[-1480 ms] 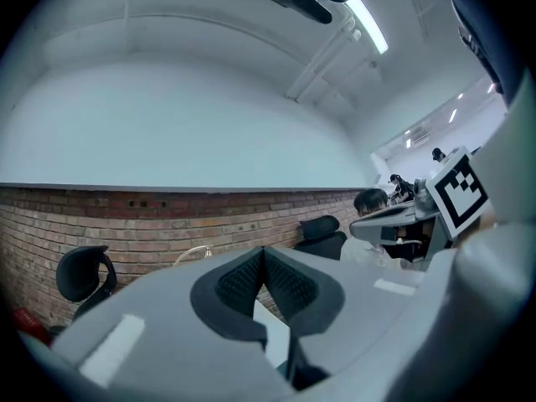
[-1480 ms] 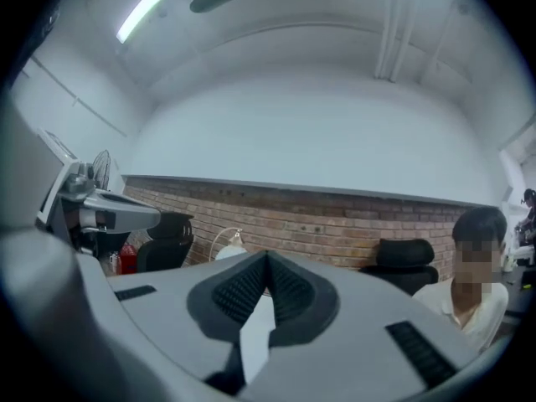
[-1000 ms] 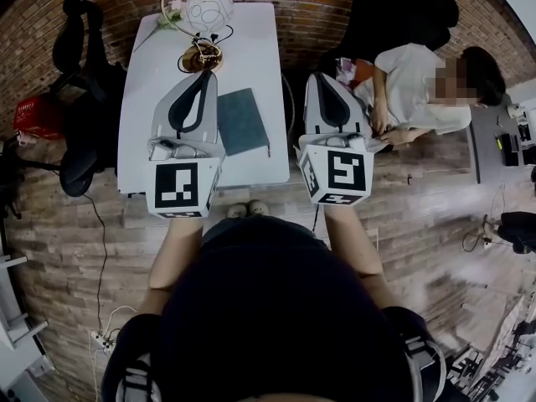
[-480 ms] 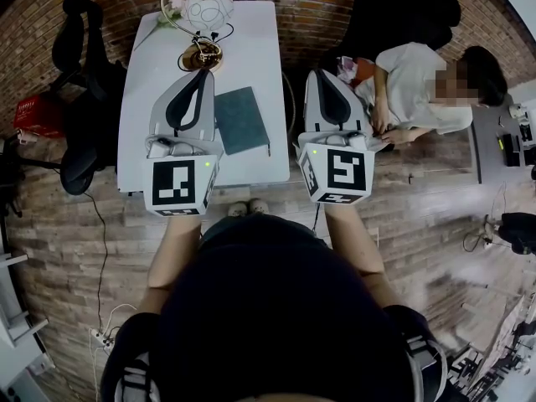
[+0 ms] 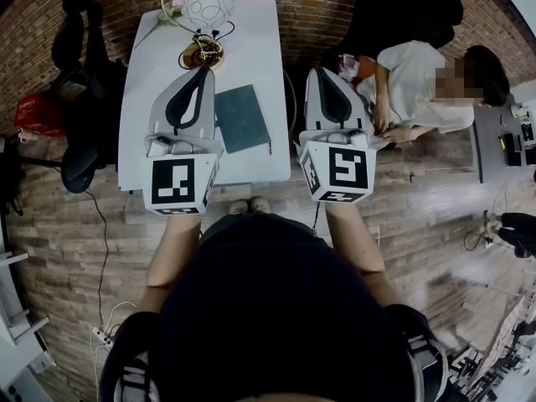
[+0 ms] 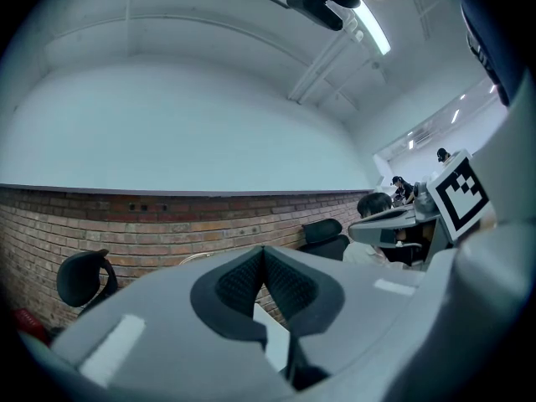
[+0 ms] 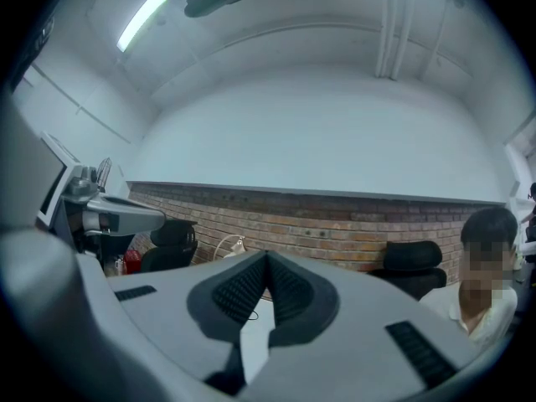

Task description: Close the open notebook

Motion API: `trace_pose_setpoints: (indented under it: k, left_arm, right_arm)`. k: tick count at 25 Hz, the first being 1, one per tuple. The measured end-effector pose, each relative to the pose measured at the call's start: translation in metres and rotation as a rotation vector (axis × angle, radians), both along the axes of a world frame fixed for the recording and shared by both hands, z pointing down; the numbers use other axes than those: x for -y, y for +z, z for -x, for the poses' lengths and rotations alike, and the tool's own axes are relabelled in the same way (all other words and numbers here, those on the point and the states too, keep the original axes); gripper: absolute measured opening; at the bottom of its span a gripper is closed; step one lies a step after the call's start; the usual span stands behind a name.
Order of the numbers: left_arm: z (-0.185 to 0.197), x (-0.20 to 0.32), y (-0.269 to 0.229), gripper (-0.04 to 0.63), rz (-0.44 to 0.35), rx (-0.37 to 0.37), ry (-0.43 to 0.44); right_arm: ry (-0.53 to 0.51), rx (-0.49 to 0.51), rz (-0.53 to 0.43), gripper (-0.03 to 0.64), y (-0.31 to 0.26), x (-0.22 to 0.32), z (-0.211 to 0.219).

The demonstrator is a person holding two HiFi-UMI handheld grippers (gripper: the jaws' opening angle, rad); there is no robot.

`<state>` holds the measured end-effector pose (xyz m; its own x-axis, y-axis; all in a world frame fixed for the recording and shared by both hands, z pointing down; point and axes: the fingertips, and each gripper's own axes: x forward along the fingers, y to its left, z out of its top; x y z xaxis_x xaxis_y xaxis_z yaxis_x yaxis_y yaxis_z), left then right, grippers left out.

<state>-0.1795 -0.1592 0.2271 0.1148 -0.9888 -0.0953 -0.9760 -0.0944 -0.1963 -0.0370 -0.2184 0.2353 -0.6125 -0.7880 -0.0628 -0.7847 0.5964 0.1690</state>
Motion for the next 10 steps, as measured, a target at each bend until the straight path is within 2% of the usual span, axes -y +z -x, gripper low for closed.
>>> trace_pose_setpoints:
  k: [10]
  left_arm:
    - [-0.0009, 0.0004, 0.0004, -0.005, 0.002, 0.002, -0.002]
  right_arm:
    - [0.000, -0.001, 0.008, 0.011, 0.0026, 0.0011, -0.0011]
